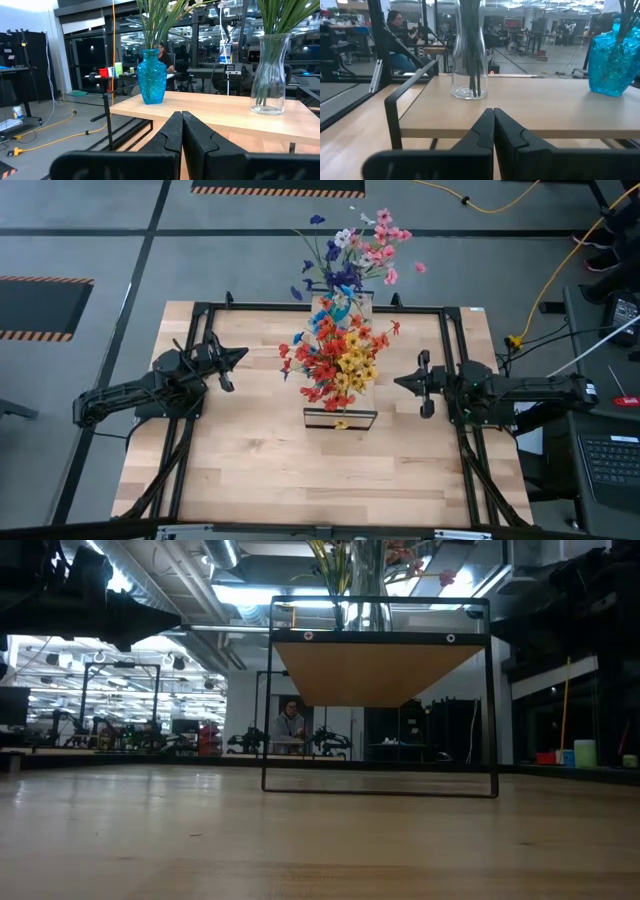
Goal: Pick and place flowers into a vace then onto a shelf
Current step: Return to Home Position
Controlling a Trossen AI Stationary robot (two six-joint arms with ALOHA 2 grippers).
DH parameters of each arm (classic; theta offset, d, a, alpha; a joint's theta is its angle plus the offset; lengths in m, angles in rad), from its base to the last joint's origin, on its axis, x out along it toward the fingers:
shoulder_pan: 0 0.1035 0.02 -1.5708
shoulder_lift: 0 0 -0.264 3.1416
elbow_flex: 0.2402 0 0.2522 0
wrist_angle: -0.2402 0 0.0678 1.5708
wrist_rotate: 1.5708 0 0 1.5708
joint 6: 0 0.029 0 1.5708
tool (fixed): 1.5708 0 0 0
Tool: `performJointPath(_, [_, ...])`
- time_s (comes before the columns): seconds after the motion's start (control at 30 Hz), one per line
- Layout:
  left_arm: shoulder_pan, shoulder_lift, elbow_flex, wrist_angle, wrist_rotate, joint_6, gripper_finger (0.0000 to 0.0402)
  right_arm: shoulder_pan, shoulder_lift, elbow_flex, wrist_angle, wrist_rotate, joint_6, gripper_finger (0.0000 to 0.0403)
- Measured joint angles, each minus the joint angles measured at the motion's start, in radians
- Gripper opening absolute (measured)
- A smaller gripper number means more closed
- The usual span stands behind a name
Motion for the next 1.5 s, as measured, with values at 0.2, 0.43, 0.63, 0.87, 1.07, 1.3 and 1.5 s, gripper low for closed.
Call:
performJointPath(0.2, [0.0,0.0,0.0,0.0,0.001,0.0,0.0001,0.0,-0.001,0.0,0.001,0.001,0.029,0.0005])
performJointPath(0.43, [0.0,0.0,0.0,0.0,0.001,0.0,0.0001,0.0,-0.001,0.0,-0.003,0.001,0.019,0.0005])
performJointPath(0.63, [0.0,0.0,0.0,0.0,0.001,0.0,0.0001,0.021,-0.019,0.0,-0.062,0.007,0.029,0.0005])
performJointPath(0.87, [0.0,0.0,0.0,0.0,0.001,0.0,0.0001,0.116,-0.19,0.0,-0.175,0.002,0.003,0.0005])
performJointPath(1.07, [0.0,0.0,0.0,-0.002,0.001,0.0,0.0001,0.169,-0.265,0.0,-0.189,0.001,0.069,0.0005])
performJointPath(1.3, [0.0,0.0,0.0,-0.002,0.001,0.0,0.0001,0.172,-0.265,0.0,-0.19,0.001,-0.005,0.0005])
performJointPath(1.5, [0.0,0.0,0.0,-0.002,0.001,0.0,0.0001,0.172,-0.264,0.0,-0.19,0.001,-0.022,0.0005])
